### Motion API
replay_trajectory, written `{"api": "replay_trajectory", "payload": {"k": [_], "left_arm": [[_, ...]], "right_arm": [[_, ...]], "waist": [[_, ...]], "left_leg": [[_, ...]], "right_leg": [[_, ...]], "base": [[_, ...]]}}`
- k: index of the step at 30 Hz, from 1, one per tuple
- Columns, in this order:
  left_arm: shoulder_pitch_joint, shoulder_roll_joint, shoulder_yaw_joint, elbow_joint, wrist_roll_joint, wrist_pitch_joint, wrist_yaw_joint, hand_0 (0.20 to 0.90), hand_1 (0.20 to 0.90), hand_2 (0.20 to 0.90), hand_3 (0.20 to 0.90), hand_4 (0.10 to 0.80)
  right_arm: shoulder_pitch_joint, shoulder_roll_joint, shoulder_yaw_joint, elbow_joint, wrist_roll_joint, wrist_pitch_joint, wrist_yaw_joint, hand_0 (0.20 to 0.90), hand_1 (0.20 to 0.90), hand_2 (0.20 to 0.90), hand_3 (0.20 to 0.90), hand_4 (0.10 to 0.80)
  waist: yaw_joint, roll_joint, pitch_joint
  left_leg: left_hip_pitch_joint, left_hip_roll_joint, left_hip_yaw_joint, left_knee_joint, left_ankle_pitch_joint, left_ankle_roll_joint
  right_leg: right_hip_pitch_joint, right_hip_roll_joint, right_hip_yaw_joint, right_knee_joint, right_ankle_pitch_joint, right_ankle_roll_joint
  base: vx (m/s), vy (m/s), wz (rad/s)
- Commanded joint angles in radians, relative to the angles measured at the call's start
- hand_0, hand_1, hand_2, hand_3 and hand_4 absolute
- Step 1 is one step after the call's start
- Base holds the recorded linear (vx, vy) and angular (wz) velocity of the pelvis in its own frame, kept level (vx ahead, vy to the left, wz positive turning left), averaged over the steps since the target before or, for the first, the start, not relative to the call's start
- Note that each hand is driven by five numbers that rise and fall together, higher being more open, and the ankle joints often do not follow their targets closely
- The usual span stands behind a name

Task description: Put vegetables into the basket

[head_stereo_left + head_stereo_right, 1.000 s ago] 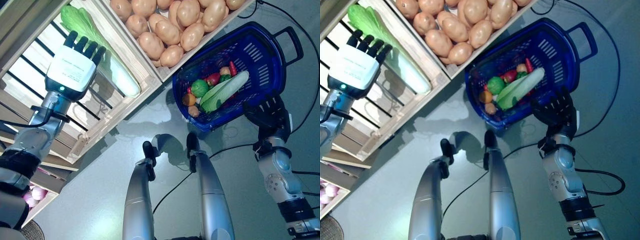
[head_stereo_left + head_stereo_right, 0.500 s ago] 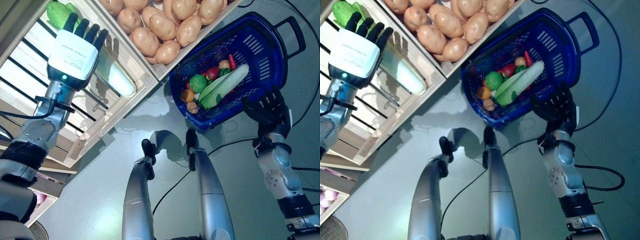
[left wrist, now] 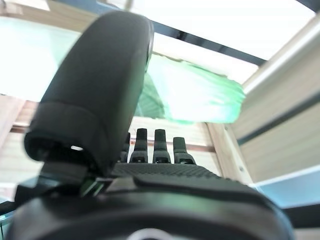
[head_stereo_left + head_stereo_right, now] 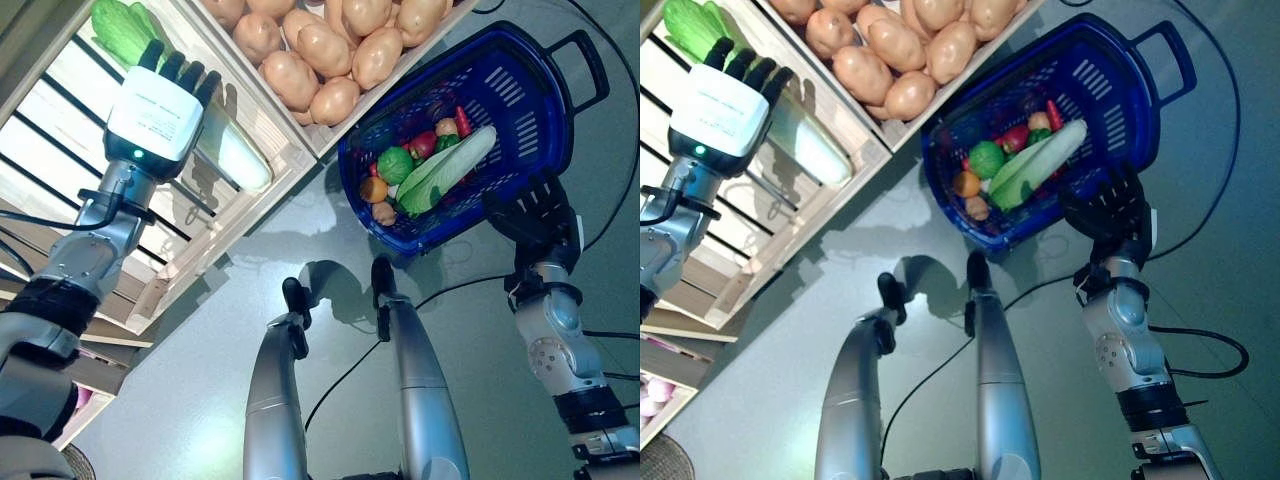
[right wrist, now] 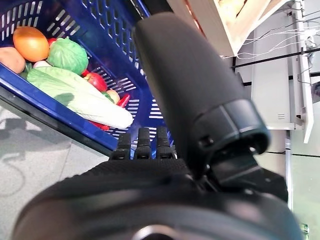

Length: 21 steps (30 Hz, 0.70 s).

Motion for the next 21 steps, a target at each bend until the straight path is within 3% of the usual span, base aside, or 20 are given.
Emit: {"api": "replay_trajectory", "payload": {"k": [1,17,18,20,21], "left_arm": [[-0.123,0.047,0.053,-0.015,-0.04,0.087,0.016,0.9,0.9,0.9,0.9,0.8],[-0.1,0.033,0.063,0.004,-0.055,0.101,-0.007,0.9,0.9,0.9,0.9,0.8],[-0.099,0.031,0.063,0.001,-0.057,0.105,-0.007,0.742,0.742,0.742,0.742,0.695],[-0.093,0.027,0.067,0.0,-0.055,0.105,0.0,0.34,0.34,0.34,0.34,0.427],[-0.092,0.027,0.068,0.0,-0.055,0.105,0.001,0.34,0.34,0.34,0.34,0.427]], "right_arm": [[-0.032,-0.042,-0.066,-0.11,-0.06,-0.059,-0.005,0.9,0.9,0.9,0.9,0.8],[-0.044,-0.036,-0.067,-0.102,-0.07,-0.062,-0.018,0.9,0.9,0.9,0.9,0.8],[-0.044,-0.033,-0.067,-0.102,-0.072,-0.065,-0.019,0.9,0.9,0.9,0.9,0.8],[-0.042,-0.031,-0.066,-0.105,-0.076,-0.069,-0.023,0.9,0.9,0.9,0.9,0.8],[-0.041,-0.031,-0.066,-0.105,-0.076,-0.069,-0.022,0.9,0.9,0.9,0.9,0.8]], "waist": [[0.003,-0.02,0.0],[0.016,-0.022,0.0],[0.016,-0.023,0.0],[0.017,-0.023,0.0],[0.017,-0.023,0.0]], "left_leg": [[0.018,-0.007,0.003,-0.037,0.001,-0.022],[-0.006,-0.008,-0.011,-0.026,0.0,-0.022],[-0.008,-0.008,-0.012,-0.025,-0.001,-0.022],[-0.009,-0.01,-0.012,-0.029,0.0,-0.022],[-0.009,-0.01,-0.012,-0.029,0.0,-0.022]], "right_leg": [[0.069,-0.025,-0.008,-0.011,0.006,0.038],[0.052,-0.028,-0.016,0.009,-0.001,0.039],[0.049,-0.027,-0.015,0.01,-0.001,0.039],[0.048,-0.026,-0.015,0.008,0.0,0.04],[0.048,-0.027,-0.015,0.008,0.0,0.04]], "base": [[0.0,0.0,0.0],[0.0,0.0,0.0],[0.0,0.0,0.0],[0.0,0.0,0.0],[0.0,0.0,0.0]]}}
